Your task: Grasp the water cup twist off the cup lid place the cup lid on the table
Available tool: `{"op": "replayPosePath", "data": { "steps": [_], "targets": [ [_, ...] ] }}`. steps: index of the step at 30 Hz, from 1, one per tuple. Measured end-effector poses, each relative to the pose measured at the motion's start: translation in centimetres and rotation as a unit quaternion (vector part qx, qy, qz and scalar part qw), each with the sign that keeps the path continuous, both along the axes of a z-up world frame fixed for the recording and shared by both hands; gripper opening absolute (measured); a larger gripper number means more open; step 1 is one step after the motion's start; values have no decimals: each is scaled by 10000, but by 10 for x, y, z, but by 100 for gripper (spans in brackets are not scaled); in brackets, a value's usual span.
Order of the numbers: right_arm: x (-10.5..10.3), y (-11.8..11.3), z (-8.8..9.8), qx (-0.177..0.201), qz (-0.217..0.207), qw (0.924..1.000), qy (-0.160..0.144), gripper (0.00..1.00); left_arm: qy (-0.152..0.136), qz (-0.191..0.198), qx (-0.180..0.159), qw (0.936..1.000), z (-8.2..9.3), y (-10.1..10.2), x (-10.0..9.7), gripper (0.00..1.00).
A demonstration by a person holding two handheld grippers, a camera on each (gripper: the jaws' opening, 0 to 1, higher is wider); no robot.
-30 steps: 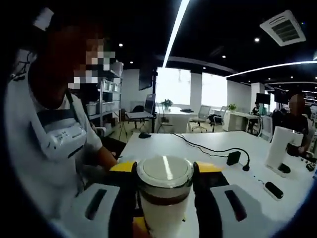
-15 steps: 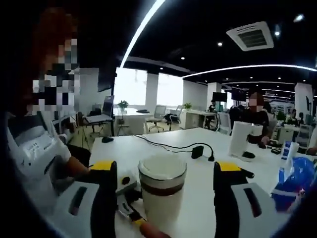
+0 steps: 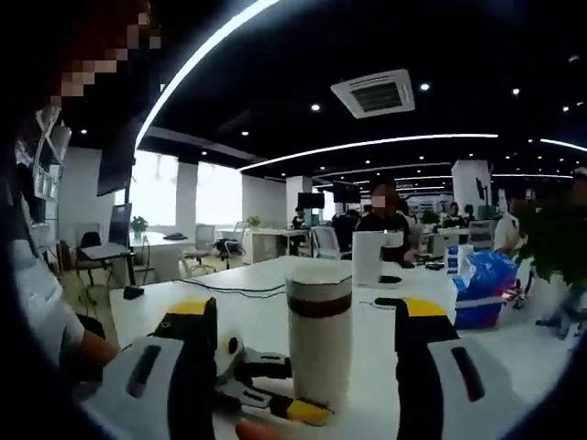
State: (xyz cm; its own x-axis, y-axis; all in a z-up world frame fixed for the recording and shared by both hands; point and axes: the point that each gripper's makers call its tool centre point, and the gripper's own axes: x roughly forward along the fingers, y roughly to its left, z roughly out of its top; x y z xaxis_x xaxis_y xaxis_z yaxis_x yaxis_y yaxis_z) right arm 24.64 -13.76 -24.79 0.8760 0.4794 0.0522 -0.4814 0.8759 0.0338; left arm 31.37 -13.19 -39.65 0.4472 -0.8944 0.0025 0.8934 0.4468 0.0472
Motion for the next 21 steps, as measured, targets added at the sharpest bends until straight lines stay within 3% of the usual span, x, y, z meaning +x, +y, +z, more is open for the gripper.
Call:
{"op": "replayPosePath", "data": {
  "steps": [10, 21],
  "targets": [
    [9, 8, -5, -426, -277, 9987, -99, 79, 0, -2, 1, 10000, 0, 1, 1, 48],
    [26, 13, -3, -329, -291, 9990, -105, 76, -1, -5, 0, 10000, 1, 1, 2, 48]
  ]
}}
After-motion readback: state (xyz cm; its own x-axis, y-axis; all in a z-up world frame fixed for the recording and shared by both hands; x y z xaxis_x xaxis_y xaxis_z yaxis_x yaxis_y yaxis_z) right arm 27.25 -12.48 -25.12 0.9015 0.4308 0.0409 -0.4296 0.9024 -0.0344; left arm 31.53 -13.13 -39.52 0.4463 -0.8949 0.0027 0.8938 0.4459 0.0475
